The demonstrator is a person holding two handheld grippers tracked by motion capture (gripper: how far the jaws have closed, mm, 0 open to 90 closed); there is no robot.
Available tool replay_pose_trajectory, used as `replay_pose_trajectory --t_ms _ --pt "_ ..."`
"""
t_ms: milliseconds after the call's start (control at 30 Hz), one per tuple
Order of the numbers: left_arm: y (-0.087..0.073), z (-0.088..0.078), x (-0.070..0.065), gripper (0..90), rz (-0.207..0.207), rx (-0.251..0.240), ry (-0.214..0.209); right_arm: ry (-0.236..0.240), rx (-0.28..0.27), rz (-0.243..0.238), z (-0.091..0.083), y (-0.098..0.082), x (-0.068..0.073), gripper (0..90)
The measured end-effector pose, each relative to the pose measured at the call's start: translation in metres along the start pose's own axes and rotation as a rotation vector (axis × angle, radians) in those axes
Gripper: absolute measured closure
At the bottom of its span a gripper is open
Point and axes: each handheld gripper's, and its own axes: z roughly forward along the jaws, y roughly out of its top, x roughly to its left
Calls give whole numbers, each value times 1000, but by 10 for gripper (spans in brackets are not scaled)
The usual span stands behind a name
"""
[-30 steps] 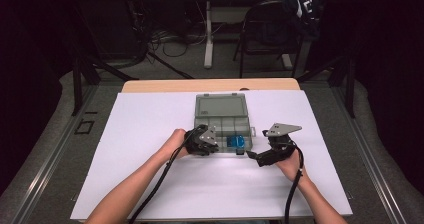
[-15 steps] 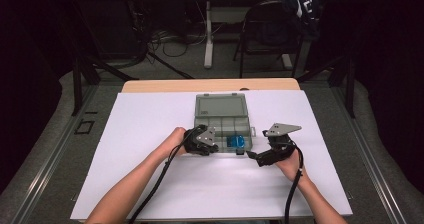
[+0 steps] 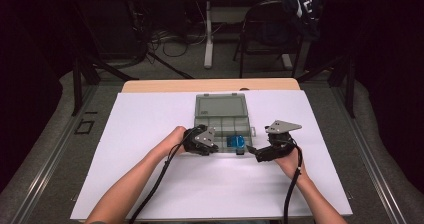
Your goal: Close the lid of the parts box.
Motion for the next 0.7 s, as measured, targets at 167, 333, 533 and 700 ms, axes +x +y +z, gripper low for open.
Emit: replay_pose_trajectory --t_ms 167,333,533,700 --pt "-1 0 0 847 1 -3 -3 -19 20 14 5 4 -6 0" --pt "-1 0 0 847 -2 -9 -5 -55 20 3 9 7 -11 0" --pt "-1 0 0 848 -3 -9 -7 -56 38 22 17 12 -22 0" --pt "0 0 1 847 6 -2 -4 -57 58 25 26 15 -28 0"
